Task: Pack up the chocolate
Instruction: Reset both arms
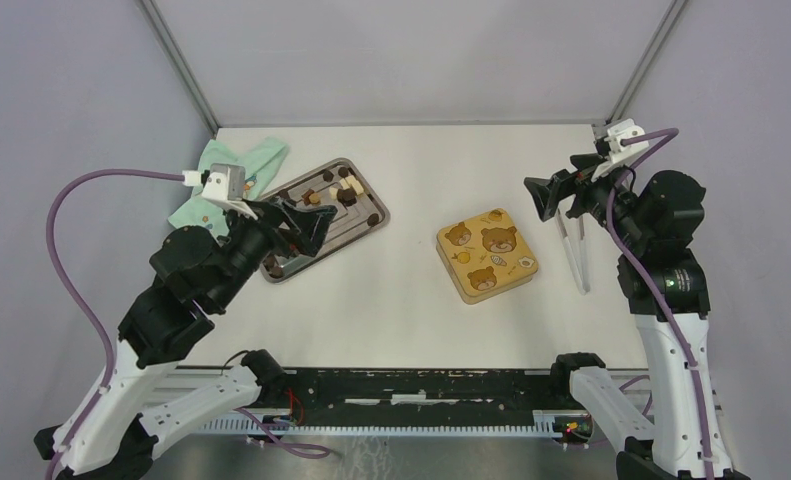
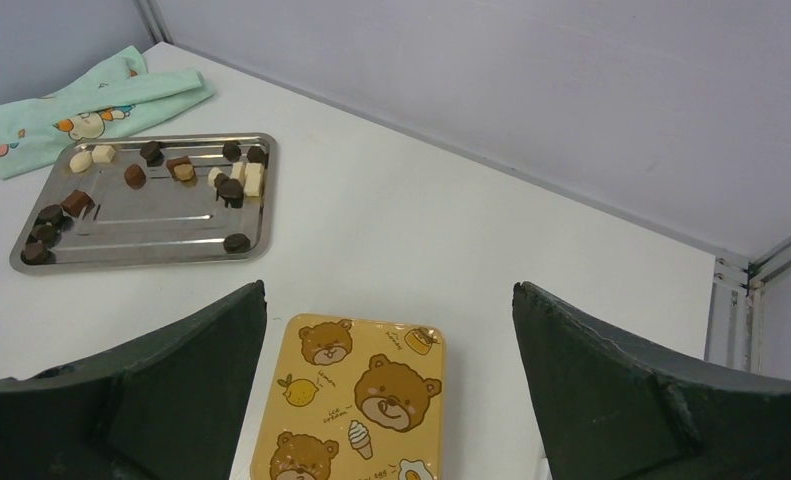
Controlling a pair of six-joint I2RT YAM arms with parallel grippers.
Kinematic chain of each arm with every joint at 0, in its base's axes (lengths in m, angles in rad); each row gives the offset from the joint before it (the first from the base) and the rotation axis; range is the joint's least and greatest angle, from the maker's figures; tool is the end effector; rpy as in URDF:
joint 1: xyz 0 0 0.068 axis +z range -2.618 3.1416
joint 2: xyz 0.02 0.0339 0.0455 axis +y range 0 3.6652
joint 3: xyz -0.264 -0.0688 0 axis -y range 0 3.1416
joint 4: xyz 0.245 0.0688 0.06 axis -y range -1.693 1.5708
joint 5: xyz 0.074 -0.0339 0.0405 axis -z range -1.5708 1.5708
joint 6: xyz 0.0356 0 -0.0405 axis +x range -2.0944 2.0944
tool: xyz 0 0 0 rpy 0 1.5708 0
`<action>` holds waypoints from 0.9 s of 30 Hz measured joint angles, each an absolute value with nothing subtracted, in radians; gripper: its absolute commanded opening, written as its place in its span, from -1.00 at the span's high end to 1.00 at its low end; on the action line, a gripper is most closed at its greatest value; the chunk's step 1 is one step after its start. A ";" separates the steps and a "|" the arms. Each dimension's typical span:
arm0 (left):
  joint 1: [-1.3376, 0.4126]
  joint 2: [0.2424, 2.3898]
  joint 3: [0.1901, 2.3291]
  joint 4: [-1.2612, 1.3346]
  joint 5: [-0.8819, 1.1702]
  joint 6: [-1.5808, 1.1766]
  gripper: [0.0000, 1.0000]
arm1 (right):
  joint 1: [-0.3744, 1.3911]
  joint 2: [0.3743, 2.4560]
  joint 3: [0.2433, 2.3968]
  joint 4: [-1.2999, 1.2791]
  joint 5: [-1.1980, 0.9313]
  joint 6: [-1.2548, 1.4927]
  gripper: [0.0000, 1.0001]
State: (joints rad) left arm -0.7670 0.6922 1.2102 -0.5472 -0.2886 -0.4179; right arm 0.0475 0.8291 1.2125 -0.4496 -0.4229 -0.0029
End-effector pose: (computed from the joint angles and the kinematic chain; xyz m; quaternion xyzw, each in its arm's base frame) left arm 0.0848 -0.0676 0.4523 0.0246 0.7165 -0.2994 0.6296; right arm 0.1518 0.0218 0.4484 -0.1614 0.7100 0.1681 0.6645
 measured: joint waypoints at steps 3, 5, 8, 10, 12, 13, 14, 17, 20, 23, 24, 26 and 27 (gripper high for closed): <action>-0.767 0.686 1.206 -0.548 -0.289 -0.418 -0.99 | 0.047 0.830 1.210 -0.449 -0.429 -0.003 -0.96; -0.767 0.683 1.203 -0.548 -0.289 -0.418 -0.99 | 0.047 0.830 1.208 -0.449 -0.430 -0.002 -0.96; -0.767 0.682 1.198 -0.548 -0.288 -0.418 -0.99 | 0.047 0.830 1.207 -0.449 -0.430 -0.003 -0.96; -0.767 0.682 1.195 -0.548 -0.288 -0.418 -0.99 | 0.046 0.830 1.205 -0.447 -0.430 -0.003 -0.96; -0.767 0.682 1.191 -0.548 -0.288 -0.418 -0.99 | 0.046 0.830 1.200 -0.442 -0.430 -0.003 -0.96; -0.767 0.682 1.190 -0.548 -0.288 -0.418 -0.99 | 0.046 0.830 1.197 -0.441 -0.430 -0.003 -0.97; -0.767 0.682 1.188 -0.548 -0.288 -0.418 -0.99 | 0.046 0.830 1.195 -0.441 -0.430 -0.003 -0.96; -0.767 0.682 1.182 -0.548 -0.288 -0.418 -0.99 | 0.045 0.830 1.187 -0.439 -0.429 -0.003 -0.96; -0.767 0.683 1.175 -0.548 -0.288 -0.418 -0.99 | 0.045 0.830 1.184 -0.438 -0.429 -0.003 -0.96; -0.767 0.684 1.170 -0.549 -0.287 -0.418 -0.99 | 0.046 0.829 1.182 -0.435 -0.429 -0.006 -0.96; -0.767 0.685 1.169 -0.549 -0.287 -0.418 -0.99 | 0.045 0.829 1.182 -0.435 -0.429 -0.007 -0.96; -0.767 0.686 1.167 -0.549 -0.287 -0.418 -0.99 | 0.046 0.829 1.182 -0.435 -0.429 -0.009 -0.96; -0.767 0.686 1.166 -0.549 -0.287 -0.418 -0.99 | 0.046 0.829 1.181 -0.434 -0.429 -0.009 -0.96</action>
State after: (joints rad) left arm -0.7670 0.6865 1.1660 -0.5488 -0.2874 -0.4179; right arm 0.0456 0.8291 1.1812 -0.4343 -0.4286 -0.0090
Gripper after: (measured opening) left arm 0.994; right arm 0.979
